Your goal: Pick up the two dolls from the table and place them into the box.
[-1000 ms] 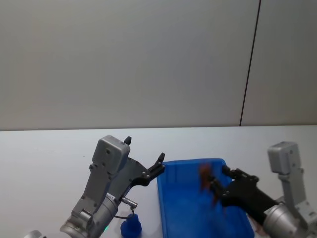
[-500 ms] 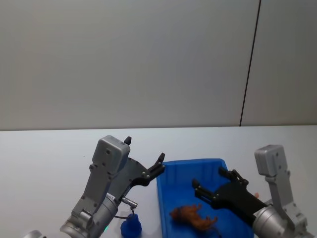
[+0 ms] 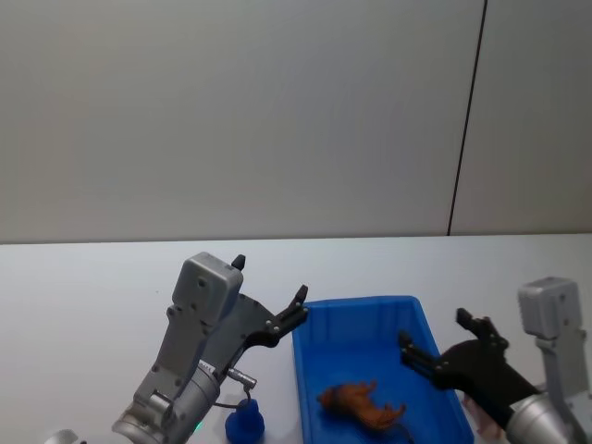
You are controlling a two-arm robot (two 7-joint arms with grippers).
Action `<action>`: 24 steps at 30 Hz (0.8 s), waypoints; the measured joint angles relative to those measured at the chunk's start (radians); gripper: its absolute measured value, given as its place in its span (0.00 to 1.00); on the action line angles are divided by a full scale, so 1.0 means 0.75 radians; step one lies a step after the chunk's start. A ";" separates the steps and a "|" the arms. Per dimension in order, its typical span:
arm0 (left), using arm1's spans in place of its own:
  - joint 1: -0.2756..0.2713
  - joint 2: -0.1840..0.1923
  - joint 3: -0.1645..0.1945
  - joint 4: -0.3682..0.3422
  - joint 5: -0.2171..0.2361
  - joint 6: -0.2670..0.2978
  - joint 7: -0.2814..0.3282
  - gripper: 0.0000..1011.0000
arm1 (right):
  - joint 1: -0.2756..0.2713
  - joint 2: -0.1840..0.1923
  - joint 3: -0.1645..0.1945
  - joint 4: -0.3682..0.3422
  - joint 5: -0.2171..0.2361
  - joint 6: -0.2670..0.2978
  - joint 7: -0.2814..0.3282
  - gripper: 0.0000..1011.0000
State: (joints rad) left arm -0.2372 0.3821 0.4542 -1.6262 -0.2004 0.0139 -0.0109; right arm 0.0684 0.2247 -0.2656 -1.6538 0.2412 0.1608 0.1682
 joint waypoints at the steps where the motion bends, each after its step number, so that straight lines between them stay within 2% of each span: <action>1: 0.000 0.000 0.000 0.000 0.000 0.000 0.000 0.99 | -0.009 0.006 0.004 -0.007 0.002 0.000 -0.010 0.99; 11: 0.000 0.000 0.000 0.000 0.000 0.000 0.000 0.99 | -0.103 0.073 0.046 -0.089 0.032 0.017 -0.141 0.99; 24: 0.000 0.000 0.000 0.000 0.000 0.000 0.000 0.99 | -0.184 0.123 0.084 -0.104 0.055 0.030 -0.241 0.99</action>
State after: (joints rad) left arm -0.2372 0.3821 0.4542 -1.6262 -0.2004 0.0139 -0.0109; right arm -0.0695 0.3166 -0.2025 -1.7315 0.2824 0.1831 -0.0128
